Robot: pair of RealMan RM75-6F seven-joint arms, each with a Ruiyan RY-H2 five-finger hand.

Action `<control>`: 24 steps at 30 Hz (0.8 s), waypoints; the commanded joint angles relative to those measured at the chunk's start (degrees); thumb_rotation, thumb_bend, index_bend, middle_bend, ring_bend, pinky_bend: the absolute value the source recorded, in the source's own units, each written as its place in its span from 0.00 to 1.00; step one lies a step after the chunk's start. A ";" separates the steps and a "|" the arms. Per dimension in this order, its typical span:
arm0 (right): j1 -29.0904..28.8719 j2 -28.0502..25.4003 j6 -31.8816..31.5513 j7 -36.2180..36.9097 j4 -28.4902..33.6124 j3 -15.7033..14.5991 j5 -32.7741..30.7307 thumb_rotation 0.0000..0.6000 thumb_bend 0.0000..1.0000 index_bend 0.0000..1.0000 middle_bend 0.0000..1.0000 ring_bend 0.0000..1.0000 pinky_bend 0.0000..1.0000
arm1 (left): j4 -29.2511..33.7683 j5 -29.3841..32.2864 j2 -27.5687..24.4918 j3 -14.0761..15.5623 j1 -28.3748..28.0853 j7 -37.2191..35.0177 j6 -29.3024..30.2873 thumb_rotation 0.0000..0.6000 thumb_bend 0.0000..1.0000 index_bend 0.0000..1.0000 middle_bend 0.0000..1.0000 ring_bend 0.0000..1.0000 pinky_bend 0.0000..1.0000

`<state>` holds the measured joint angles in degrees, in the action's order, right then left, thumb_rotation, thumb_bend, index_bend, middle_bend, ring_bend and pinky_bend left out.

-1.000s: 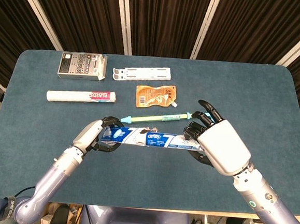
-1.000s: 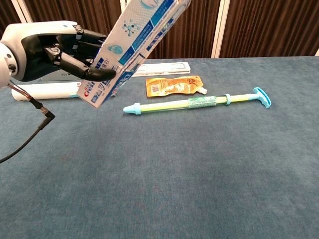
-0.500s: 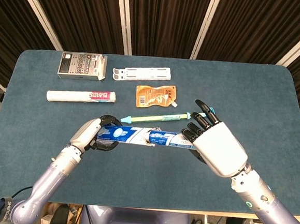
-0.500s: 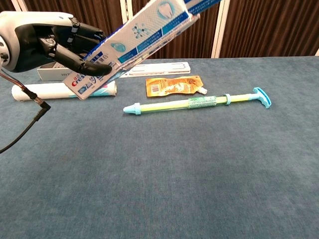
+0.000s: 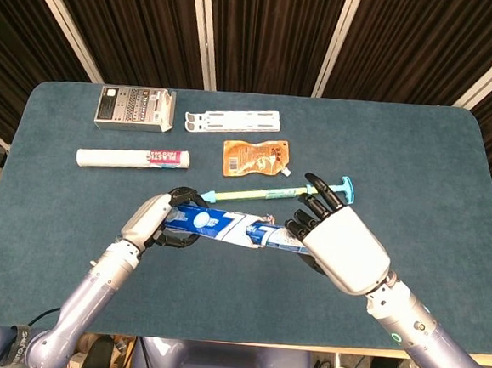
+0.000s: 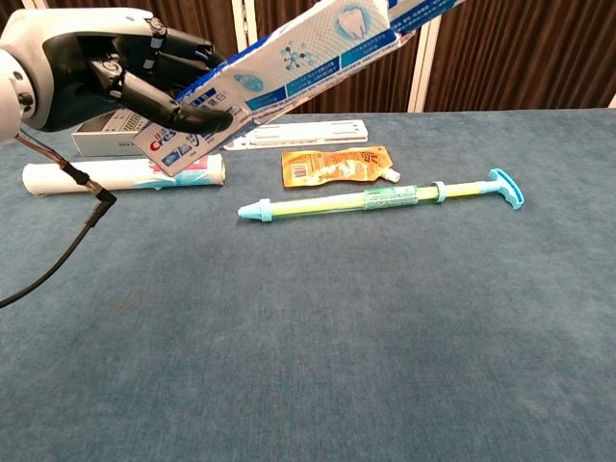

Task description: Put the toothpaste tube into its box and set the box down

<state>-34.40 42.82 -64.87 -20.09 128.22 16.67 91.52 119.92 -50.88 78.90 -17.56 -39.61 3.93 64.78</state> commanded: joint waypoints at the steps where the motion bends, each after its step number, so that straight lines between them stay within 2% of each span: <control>1: -0.18 0.44 0.08 0.31 0.04 -0.07 -0.06 1.00 0.52 0.69 0.65 0.31 0.12 | -0.81 -1.24 1.00 0.19 0.42 -1.27 0.38 1.00 0.36 0.37 0.35 0.17 0.24; 10: -2.52 3.42 0.88 -0.66 0.64 1.19 -1.85 1.00 0.52 0.69 0.65 0.31 0.12 | -6.75 -9.94 10.06 1.60 2.19 -9.12 3.26 1.00 0.36 0.39 0.37 0.18 0.25; 19: -3.98 4.32 2.47 -3.19 1.05 1.36 -3.97 1.00 0.52 0.69 0.65 0.31 0.12 | -9.09 -11.65 14.14 2.33 2.26 -10.38 2.69 1.00 0.36 0.39 0.38 0.18 0.27; 24: -5.54 3.97 4.26 -5.47 1.57 2.01 -5.95 1.00 0.52 0.69 0.65 0.31 0.12 | -11.17 -13.29 17.23 1.94 2.83 -14.00 3.22 1.00 0.36 0.40 0.39 0.20 0.30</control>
<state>-39.53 46.93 -61.07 -25.10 129.57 18.48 86.05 109.76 -63.28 94.86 -15.46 -37.10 -8.45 67.65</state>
